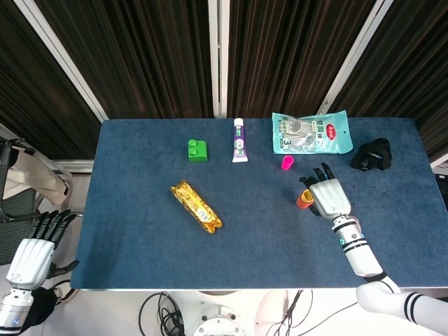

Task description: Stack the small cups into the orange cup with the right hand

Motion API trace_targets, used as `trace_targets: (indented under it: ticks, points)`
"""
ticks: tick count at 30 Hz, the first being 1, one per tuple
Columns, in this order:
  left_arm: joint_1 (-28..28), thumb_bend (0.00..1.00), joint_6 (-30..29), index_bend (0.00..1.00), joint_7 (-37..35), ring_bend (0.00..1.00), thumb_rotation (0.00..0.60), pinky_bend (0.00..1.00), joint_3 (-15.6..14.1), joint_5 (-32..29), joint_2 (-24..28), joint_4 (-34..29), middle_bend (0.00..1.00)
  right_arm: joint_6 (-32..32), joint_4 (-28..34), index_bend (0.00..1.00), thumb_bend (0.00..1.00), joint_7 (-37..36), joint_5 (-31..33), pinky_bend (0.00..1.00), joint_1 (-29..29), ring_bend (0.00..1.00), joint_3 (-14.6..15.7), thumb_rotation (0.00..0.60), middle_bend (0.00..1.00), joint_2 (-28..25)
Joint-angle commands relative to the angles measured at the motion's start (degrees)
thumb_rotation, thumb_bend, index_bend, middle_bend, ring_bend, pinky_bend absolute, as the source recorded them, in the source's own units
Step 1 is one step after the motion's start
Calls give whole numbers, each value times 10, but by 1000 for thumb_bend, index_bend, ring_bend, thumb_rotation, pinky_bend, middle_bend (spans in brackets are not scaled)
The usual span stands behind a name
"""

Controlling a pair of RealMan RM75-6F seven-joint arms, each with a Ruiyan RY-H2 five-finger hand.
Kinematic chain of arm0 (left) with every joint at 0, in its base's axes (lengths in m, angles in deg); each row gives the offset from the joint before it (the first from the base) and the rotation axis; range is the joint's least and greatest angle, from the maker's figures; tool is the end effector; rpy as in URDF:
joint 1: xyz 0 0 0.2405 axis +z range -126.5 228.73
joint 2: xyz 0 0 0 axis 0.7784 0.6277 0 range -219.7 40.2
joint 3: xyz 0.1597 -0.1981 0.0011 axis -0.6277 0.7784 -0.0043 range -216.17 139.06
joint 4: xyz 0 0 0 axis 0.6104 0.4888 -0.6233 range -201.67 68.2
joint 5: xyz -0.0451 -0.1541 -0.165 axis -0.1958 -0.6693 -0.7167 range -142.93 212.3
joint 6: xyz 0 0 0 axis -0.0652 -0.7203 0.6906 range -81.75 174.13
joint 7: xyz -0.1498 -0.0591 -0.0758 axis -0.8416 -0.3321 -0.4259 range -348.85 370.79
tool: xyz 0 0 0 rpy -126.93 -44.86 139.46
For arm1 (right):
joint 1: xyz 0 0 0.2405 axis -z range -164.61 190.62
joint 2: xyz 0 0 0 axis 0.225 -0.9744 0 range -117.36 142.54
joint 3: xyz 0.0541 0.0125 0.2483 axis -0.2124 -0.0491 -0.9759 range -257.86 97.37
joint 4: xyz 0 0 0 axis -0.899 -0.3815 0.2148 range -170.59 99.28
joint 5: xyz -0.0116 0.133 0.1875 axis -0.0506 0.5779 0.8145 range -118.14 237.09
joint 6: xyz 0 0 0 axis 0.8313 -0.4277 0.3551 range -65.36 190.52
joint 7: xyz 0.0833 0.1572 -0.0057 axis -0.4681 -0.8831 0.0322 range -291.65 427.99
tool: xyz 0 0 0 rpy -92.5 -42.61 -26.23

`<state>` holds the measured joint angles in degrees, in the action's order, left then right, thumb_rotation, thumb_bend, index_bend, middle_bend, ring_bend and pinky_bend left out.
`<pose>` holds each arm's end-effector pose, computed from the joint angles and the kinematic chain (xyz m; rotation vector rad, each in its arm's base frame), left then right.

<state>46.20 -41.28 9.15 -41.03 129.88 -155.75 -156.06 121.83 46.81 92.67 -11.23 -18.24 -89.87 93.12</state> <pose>-0.3048 0.1934 0.1142 -1.5491 -0.8889 -0.9655 -0.2314 -0.3678 0.0183 1.7541 -0.7344 0.7155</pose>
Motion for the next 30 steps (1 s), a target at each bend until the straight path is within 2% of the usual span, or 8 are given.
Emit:
trace_targets:
  ticks: [1, 6, 12, 17, 22, 30]
  points:
    - [0, 0, 0, 107, 0, 0, 600, 0, 0, -1, 0, -1, 47, 8, 0, 61, 88, -20, -11, 0, 1, 33, 0, 600, 215, -7]
    - [-2, 0, 4, 107, 1, 0, 600, 0, 1, -2, 0, -1, 47, 37, 13, 63, 88, -39, -17, 0, 13, 32, -7, 600, 236, -37]
    - [-6, 0, 9, 107, 1, 0, 600, 0, 1, -1, -1, 0, 47, 15, -22, 95, 109, -22, 37, 0, 8, 32, -21, 600, 244, -53]
    - [-6, 0, 9, 107, 3, 0, 600, 0, 0, 0, -1, -1, 47, -27, -80, 125, 127, -23, 77, 0, -10, 32, -26, 600, 247, -31]
    - [-6, 0, 11, 107, 3, 0, 600, 0, 1, -4, 0, -3, 47, -44, -138, 167, 147, -8, 91, 0, -24, 33, -20, 600, 253, 7]
    - [-8, 0, 15, 107, 4, 0, 600, 0, 3, -9, 0, -2, 47, -72, -184, 185, 155, -21, 106, 0, -37, 35, -17, 600, 255, 41]
